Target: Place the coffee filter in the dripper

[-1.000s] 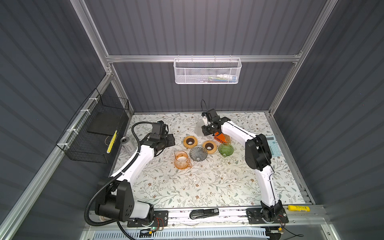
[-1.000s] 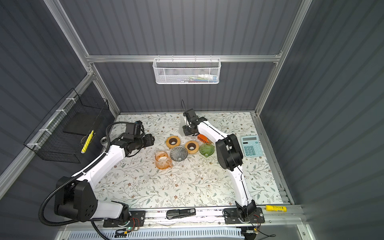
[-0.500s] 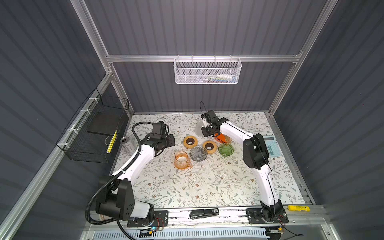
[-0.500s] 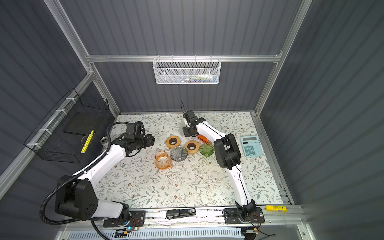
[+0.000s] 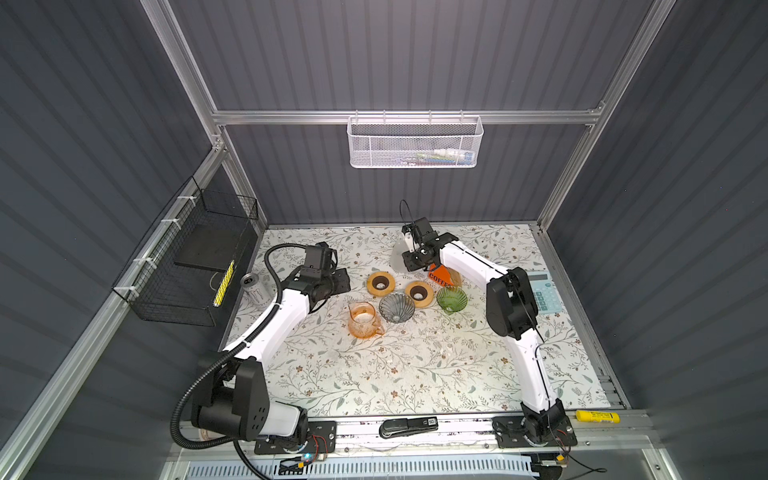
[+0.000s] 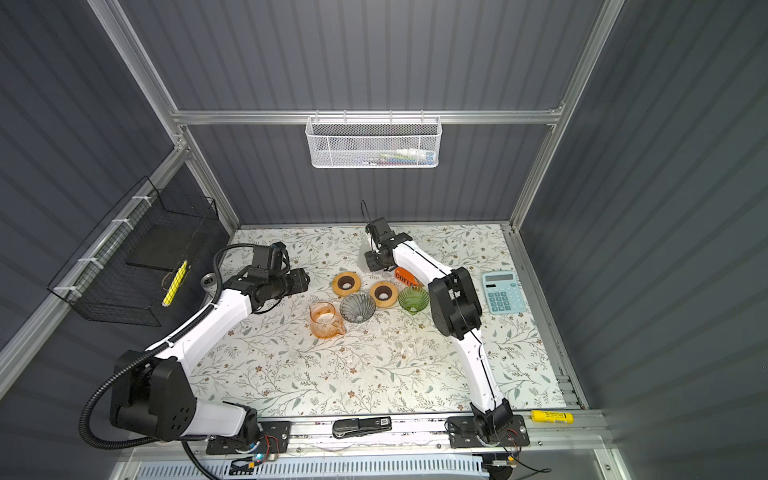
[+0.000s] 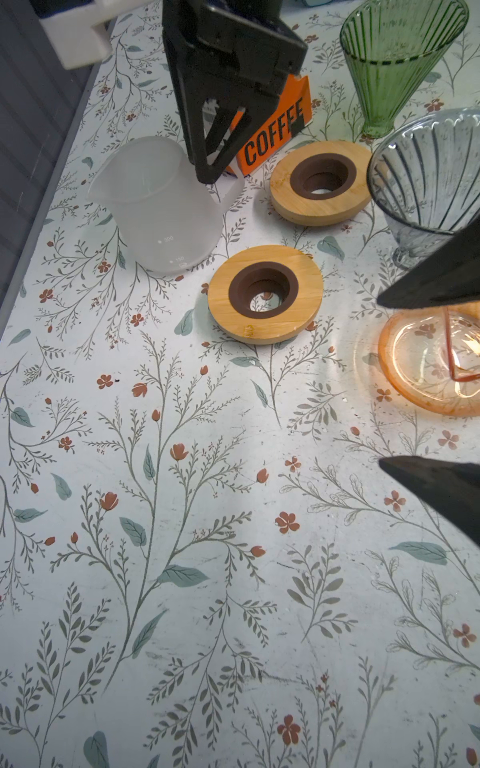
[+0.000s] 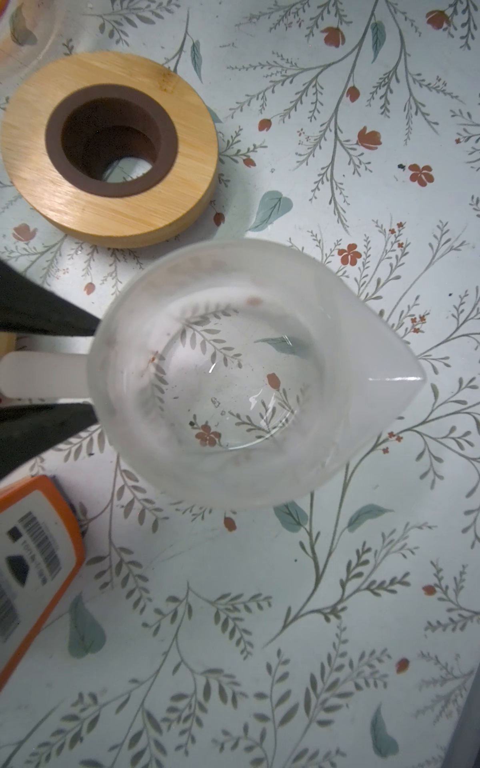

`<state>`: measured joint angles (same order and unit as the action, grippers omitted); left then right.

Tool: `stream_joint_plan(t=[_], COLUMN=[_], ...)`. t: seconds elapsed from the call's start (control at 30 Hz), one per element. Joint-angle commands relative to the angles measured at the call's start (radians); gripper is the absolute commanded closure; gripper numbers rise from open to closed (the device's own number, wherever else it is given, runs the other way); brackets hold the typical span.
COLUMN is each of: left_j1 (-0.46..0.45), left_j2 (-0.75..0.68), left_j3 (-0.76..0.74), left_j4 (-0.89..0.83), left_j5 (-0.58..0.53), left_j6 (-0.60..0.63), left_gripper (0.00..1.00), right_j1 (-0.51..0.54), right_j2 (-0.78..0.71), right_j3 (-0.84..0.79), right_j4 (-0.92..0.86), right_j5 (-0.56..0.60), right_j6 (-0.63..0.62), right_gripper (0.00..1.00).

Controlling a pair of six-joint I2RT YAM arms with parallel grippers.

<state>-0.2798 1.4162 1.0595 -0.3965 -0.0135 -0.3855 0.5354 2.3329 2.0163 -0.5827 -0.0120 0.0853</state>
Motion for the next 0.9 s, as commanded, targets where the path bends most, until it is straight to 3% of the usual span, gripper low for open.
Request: stream_joint_plan(t=[0.0,0.63,0.87], left_j1=[0.005,0.005,0.005], left_j2=[0.008,0.011,0.011], left_j3=[0.026,0.028,0.029], left_j4=[0.001,0.004,0.002], left_j5=[0.017,0.012,0.012], left_j6=[0.020,0.023,0.023], left_gripper=[0.43,0.43,0.43], right_j1=[-0.004,-0.004,-0.003], right_j2=[0.028,0.039,0.037], right_j3=[0.027,0.033,0.037], right_j4=[-0.024,-0.029,-0.033], right_j5=[0.012,0.010,0.012], right_j6=[-0.008,-0.005,-0.003], right_gripper=[0.70,0.72,0.84])
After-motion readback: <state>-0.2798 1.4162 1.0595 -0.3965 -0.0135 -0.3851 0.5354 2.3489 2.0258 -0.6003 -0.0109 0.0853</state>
